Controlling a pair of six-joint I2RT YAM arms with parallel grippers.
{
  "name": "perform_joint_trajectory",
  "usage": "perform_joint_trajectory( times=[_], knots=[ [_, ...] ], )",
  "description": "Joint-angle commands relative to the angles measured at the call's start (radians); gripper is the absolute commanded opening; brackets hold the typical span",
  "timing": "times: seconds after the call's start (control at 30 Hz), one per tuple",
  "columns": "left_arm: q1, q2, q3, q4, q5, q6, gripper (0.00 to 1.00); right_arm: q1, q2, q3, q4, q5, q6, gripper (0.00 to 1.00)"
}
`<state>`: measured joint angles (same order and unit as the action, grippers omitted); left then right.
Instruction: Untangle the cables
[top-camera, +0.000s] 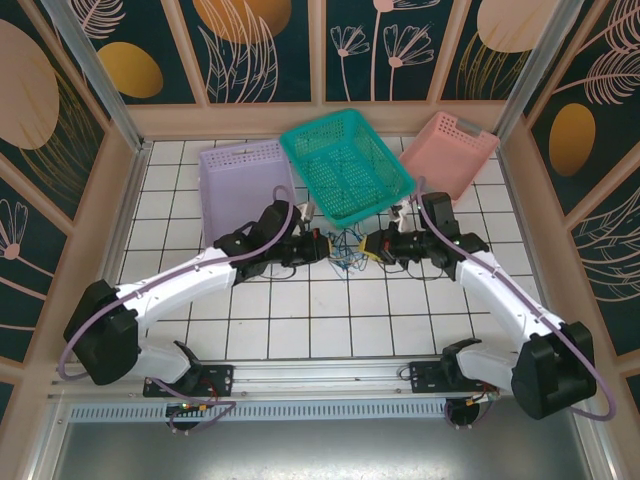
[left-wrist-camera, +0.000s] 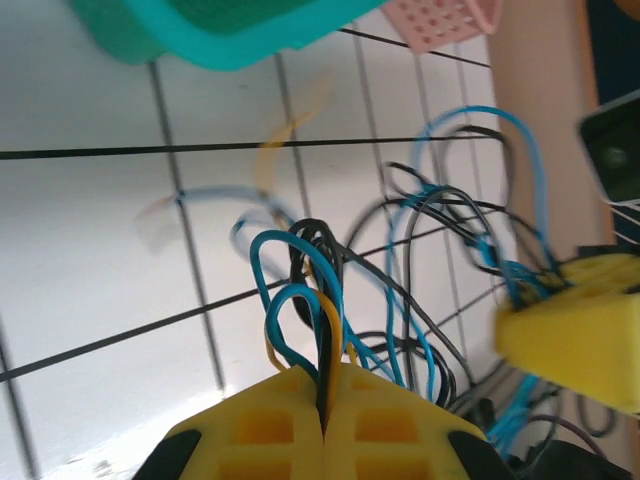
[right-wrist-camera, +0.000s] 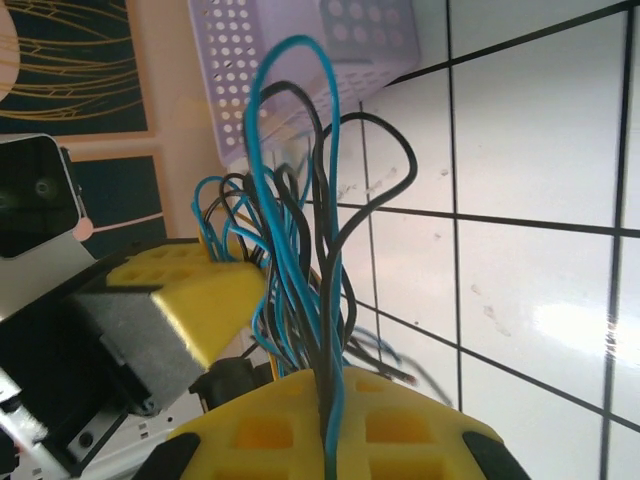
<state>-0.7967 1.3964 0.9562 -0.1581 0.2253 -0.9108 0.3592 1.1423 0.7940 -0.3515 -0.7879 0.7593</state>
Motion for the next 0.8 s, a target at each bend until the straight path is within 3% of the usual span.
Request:
perform_joint_trajectory(
  times=[0.0,0.27,0.43,0.57,0.67,0.77],
  knots=[
    [0.014,-0.023,-0.043,-0.091,-0.077,-0.016,0.00,-0.014,-0.038,-0.016,-0.070,0.076,-0.037,0.00],
    [0.014,-0.045,-0.091,-0.106,-0.071,-0.030,0.00,-0.017,-0.079,-0.055,-0.147,0.244,-0.046,0.00],
    [0.014,-0.050,-0.076,-0.212,-0.157,-0.030,0.00,-0.052,-0.118,-0.056,-0.245,0.417,-0.053,0.00],
    [0.015,-0.056,-0.083,-0.224,-0.179,-0.060,0.00,-0.061,-0.148,-0.081,-0.211,0.415,-0.038,0.00],
    [0.013,-0.045,-0.100,-0.154,-0.120,-0.089,0.00,-0.050,-0.107,-0.106,-0.175,0.343,-0.047,0.00],
    [-0.003,-0.023,-0.096,-0.124,-0.113,-0.108,0.00,-0.029,-0.082,-0.123,-0.184,0.364,-0.060,0.00]
  ],
)
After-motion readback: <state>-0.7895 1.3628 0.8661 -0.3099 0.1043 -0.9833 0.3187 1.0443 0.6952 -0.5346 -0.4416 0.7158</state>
